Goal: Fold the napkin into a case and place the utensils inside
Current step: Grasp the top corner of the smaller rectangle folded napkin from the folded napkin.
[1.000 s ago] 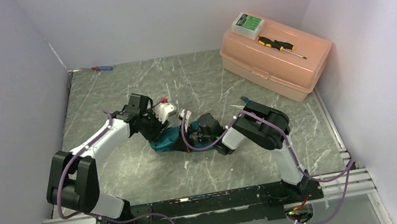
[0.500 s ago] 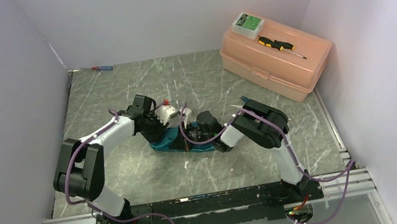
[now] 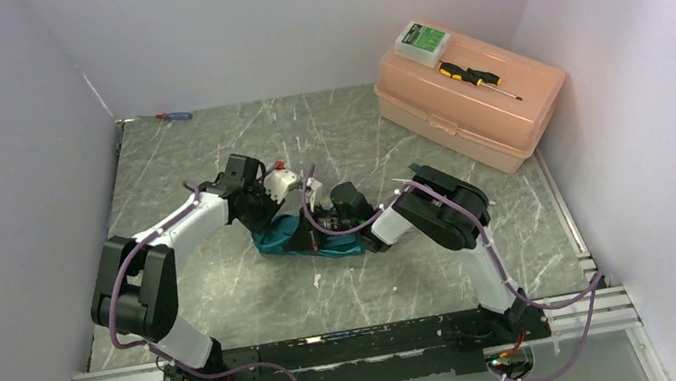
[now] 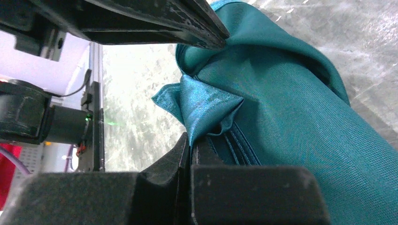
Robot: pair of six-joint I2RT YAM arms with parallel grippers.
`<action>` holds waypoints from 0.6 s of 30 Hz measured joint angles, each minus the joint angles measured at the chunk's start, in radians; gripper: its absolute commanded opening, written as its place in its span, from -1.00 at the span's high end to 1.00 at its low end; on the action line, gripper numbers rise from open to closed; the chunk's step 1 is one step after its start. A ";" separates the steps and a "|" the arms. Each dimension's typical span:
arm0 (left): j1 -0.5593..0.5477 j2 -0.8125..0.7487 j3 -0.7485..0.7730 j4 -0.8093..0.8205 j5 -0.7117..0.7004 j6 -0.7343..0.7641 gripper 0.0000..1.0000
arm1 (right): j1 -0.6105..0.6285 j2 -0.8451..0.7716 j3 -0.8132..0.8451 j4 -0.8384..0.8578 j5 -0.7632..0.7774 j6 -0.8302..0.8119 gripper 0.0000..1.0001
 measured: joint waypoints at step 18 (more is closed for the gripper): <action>-0.006 -0.016 0.002 -0.005 0.052 -0.043 0.95 | -0.070 0.060 -0.039 0.143 -0.020 0.242 1.00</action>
